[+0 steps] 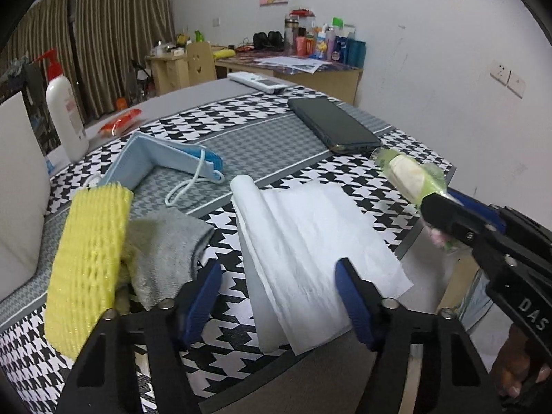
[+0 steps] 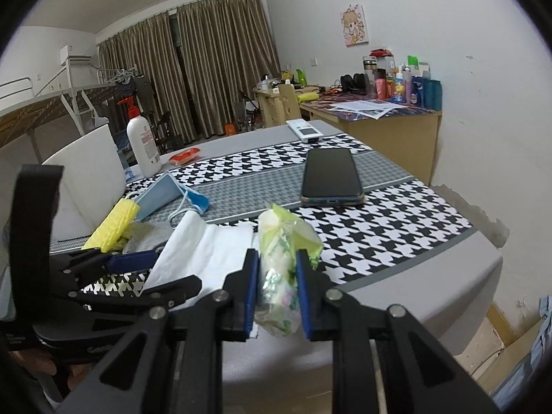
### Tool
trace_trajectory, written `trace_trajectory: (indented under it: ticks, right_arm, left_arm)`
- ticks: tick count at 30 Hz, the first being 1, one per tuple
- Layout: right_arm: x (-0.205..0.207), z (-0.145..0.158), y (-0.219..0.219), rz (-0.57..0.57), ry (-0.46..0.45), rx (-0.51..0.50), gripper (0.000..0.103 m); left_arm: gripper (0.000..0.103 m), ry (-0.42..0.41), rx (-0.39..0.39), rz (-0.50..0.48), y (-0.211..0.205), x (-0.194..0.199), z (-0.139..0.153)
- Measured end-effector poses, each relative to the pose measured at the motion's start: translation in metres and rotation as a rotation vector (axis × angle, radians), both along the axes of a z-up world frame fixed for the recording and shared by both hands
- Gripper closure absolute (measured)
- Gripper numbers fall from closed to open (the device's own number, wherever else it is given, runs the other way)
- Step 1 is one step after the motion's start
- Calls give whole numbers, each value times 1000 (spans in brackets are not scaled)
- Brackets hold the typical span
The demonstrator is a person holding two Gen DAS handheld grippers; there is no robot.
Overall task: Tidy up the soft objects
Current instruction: 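Grasp the white tissue with the left gripper while the right holds the bag, then carry the tissue in the left gripper over the foam box while the right carries the bag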
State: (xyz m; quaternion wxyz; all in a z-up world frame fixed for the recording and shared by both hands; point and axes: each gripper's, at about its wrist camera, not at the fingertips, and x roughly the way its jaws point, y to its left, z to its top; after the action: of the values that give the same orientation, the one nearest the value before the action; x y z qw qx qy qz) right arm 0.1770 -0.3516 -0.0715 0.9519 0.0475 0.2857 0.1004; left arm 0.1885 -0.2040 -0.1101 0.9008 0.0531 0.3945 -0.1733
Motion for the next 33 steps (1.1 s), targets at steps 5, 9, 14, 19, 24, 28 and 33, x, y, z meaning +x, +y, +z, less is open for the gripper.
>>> trace_trajectory:
  ticks: [5, 9, 14, 19, 24, 28, 33]
  right_arm:
    - [0, -1, -3, -5, 8, 11, 78]
    - [-1, -1, -5, -8, 9, 14, 78]
    - [-1, 0, -4, 1, 2, 16, 78]
    - [-3, 3, 0, 14, -8, 13, 78]
    - [-4, 7, 4, 21, -18, 13, 78]
    - [-5, 11, 9, 35, -29, 9, 78]
    - [-5, 17, 16, 54, -43, 12, 78]
  left_arm:
    - [53, -22, 27, -2, -5, -1, -1]
    - [70, -51, 62, 15, -9, -2, -1]
    - [85, -75, 84, 21, -8, -2, 3]
    - [92, -97, 62, 14, 1, -5, 14]
    - [100, -137, 30, 5, 10, -11, 29]
    - [100, -165, -2, -1, 16, -17, 40]
    - [101, -234, -14, 30, 30, -26, 61]
